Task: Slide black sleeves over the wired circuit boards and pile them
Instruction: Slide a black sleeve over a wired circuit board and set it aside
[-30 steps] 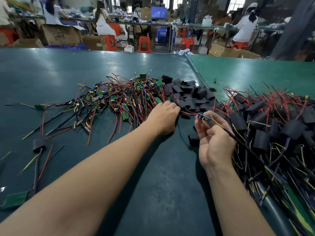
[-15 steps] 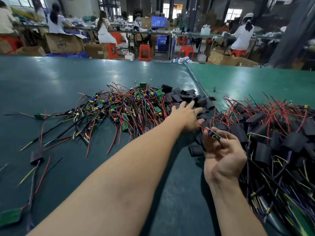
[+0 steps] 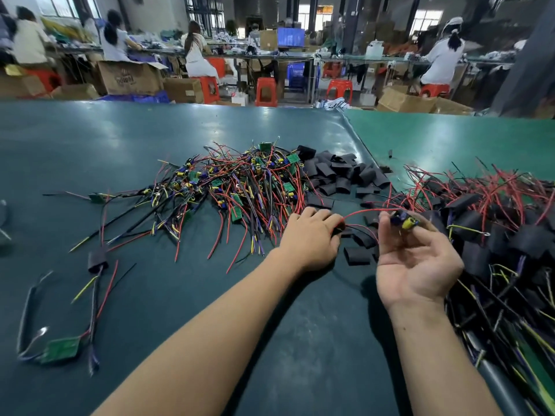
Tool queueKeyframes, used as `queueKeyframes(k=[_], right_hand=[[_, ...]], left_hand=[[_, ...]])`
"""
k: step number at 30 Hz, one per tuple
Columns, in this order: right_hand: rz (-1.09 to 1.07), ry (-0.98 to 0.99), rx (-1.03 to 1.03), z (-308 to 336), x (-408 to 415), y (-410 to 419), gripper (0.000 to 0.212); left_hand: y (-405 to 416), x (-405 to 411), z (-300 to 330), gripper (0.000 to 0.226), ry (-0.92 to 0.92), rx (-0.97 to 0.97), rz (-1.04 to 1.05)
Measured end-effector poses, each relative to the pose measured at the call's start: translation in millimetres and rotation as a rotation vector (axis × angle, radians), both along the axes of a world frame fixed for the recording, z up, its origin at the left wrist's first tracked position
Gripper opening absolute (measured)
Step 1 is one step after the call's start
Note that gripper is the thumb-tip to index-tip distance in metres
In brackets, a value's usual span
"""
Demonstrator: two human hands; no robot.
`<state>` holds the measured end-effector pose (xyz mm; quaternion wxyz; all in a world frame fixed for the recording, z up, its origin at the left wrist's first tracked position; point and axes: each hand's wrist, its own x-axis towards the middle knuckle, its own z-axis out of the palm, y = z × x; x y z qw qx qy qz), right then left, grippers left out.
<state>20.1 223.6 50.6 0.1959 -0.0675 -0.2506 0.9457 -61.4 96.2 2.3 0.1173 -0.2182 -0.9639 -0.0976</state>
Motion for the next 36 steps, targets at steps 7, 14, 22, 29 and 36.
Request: queueKeyframes(k=[7,14,22,29,36], right_hand=[[0.085,-0.005,0.072,-1.4,1.8,-6.0,0.030],[0.155,-0.034,0.119,-3.7,4.3,-9.5,0.030],[0.195,-0.042,0.231,-6.0,3.6,-17.2,0.038],[0.336,-0.079,0.331,-11.1,-1.0,-28.3,0.028],[0.277,-0.049,0.374,-14.7,-1.3,-29.0,0.012]], left_hand=[[-34.1,49.5,10.8,0.085,-0.071,0.041,0.030],[-76.0,70.1,5.1,0.053,-0.007,0.085,-0.082],[-108.9,77.5,4.1,0.044,0.128,-0.040,-0.082],[-136.2,88.8,5.0,0.042,0.077,0.081,-0.095],[-136.7,90.8,4.1,0.045,0.070,0.627,0.028]])
